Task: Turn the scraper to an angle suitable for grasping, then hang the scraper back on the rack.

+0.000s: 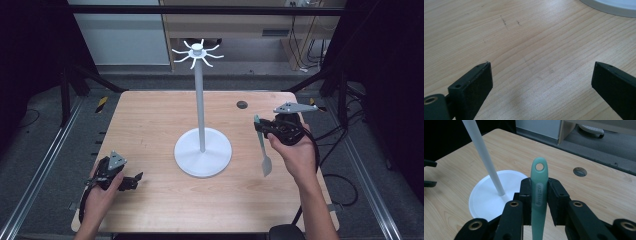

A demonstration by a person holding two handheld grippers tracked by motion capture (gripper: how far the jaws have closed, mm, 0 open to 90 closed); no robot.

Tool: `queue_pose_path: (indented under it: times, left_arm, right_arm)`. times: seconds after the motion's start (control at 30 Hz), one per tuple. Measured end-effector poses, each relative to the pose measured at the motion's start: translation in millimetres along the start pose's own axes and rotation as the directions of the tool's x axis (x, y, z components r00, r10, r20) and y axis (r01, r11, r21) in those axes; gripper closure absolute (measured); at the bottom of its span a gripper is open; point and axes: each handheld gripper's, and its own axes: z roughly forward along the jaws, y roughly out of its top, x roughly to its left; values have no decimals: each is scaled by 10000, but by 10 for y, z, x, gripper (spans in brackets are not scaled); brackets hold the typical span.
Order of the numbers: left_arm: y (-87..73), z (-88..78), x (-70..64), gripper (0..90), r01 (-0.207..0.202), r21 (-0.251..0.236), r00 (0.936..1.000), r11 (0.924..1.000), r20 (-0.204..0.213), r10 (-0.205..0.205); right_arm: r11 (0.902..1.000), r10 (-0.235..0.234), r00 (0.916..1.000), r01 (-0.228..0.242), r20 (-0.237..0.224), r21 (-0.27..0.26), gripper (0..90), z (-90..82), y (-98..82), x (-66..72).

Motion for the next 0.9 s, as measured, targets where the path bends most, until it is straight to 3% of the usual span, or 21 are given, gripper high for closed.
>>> queue_pose_path:
  times: [0.33, 0.9]
  left_arm:
    - [-3, 0, 1, 31, -4, 10, 10000, 10000, 0, 4]
    - [-2, 6, -5, 31, -41, 43, 10000, 10000, 39, 41]
  right_arm:
    - [9993, -177, 9997, 171, -173, -334, 747, 0, 92, 101]
    - [9950, -108, 9995, 77, -305, -993, 747, -50, 252, 213]
